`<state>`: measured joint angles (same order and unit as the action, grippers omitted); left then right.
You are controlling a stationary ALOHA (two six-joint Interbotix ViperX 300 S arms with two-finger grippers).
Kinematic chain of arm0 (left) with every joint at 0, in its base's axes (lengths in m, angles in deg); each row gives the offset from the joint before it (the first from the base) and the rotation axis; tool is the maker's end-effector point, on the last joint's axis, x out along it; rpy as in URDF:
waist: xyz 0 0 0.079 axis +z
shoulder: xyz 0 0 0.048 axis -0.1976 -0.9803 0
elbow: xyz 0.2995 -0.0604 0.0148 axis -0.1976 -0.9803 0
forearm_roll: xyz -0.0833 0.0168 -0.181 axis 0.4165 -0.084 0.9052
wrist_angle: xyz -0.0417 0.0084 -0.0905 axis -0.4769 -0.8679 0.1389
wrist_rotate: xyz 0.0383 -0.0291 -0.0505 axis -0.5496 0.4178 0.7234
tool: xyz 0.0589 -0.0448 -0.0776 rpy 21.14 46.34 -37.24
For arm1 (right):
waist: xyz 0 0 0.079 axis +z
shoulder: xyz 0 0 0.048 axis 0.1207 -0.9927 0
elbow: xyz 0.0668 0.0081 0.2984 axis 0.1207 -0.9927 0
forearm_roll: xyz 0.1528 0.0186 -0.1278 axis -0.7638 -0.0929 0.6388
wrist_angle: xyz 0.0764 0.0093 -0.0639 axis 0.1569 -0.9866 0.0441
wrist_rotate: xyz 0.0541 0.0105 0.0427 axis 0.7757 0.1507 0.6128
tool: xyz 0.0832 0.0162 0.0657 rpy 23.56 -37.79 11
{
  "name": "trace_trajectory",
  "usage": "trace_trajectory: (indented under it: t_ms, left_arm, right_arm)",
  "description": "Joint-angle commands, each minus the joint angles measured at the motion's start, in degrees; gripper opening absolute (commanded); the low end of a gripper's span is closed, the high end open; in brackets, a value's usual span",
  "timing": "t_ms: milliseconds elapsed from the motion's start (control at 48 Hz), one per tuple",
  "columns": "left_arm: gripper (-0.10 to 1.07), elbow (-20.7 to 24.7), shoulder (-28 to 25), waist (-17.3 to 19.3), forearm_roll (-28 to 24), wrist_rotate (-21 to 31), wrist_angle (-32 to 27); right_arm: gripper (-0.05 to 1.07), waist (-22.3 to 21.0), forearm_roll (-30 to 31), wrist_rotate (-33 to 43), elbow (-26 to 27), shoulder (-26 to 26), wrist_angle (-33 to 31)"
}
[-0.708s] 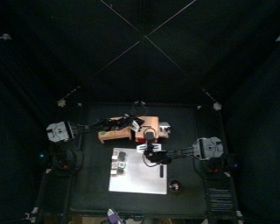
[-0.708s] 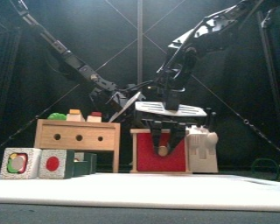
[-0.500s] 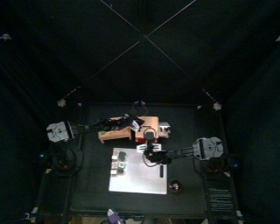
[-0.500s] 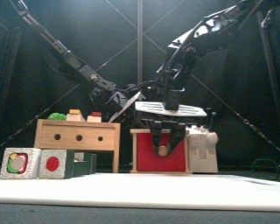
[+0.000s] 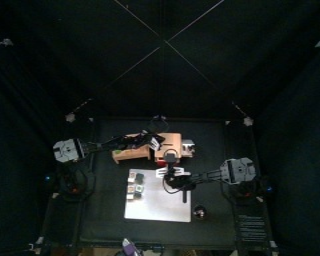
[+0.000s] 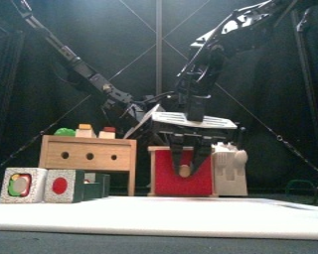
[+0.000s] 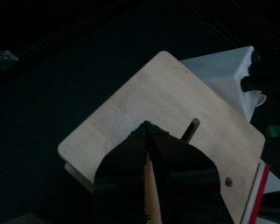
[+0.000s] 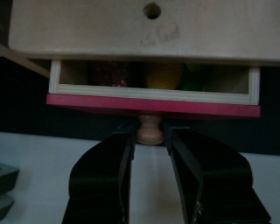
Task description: Open drawer
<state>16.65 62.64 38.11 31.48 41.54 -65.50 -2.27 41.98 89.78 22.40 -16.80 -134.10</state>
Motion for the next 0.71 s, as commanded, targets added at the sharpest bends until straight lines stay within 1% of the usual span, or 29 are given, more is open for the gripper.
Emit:
trace_trajectory:
  t_ms: [0,542,688]
  left_arm:
    - [0.41,-0.4,0.2,0.7,-0.1,0.0,-1.1]
    - [0.41,-0.4,0.3,0.7,0.0,0.0,-1.4]
    - [0.41,-0.5,0.3,0.7,0.0,0.0,-1.4]
  right_arm:
    - [0.56,1.7,-0.6,0.2,1.4,1.1,0.2]
    - [0.56,7.6,-5.2,0.6,2.5,0.4,0.0]
    - [0.56,8.4,-5.9,0.6,2.7,0.1,-0.1]
